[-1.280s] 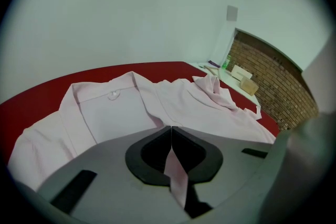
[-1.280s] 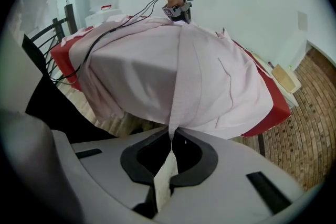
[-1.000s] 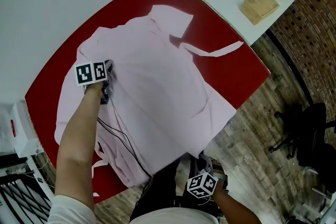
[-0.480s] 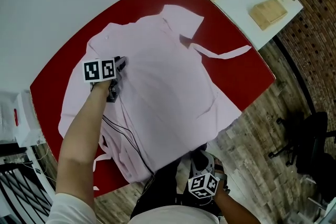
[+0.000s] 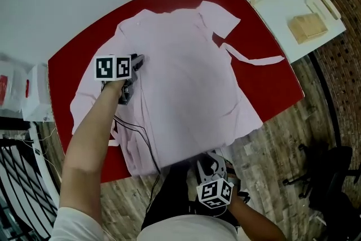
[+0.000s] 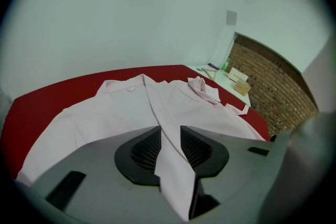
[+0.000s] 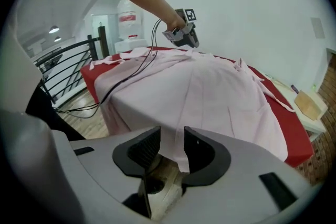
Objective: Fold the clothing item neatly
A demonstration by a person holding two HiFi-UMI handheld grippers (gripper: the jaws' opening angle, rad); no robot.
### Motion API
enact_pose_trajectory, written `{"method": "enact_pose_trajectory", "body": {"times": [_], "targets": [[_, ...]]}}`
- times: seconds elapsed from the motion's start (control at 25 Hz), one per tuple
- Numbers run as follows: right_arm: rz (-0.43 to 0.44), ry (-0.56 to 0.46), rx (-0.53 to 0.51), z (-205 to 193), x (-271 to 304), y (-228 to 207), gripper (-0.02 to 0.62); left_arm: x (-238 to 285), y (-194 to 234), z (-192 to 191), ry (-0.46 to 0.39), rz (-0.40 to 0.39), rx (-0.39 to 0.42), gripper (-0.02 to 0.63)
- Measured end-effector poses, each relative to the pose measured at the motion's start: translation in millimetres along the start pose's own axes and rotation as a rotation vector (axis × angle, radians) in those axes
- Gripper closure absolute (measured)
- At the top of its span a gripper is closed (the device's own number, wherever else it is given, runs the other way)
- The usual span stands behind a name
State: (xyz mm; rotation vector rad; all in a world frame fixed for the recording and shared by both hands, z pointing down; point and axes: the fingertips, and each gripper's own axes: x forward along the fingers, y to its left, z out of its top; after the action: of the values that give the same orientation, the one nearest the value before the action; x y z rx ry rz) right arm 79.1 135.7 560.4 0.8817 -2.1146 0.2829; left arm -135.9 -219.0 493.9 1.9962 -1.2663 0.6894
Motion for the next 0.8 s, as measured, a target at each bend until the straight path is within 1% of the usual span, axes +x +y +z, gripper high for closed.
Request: {"method": "enact_pose_trajectory", "body": {"times": [0.16, 0.36, 0.56, 0.8], "targets": [[0.062, -0.036, -0.043, 13, 0, 10, 0.456, -27, 3, -16, 0.003, 0.04, -0.016, 0.499], [0.111, -0.08, -0.067, 37, 2, 26, 0.456, -54, 16, -47, 0.046, 0.074, -0.024, 0.499], [0.139, -0.11, -0.07, 62, 6, 58, 0.456, -75, 27, -80, 0.097, 0.044, -0.026, 0.499], [0.133, -0.103, -0.042, 81, 17, 110, 0.456, -83, 37, -109, 0.126, -0.012, 0.006, 0.499]]}}
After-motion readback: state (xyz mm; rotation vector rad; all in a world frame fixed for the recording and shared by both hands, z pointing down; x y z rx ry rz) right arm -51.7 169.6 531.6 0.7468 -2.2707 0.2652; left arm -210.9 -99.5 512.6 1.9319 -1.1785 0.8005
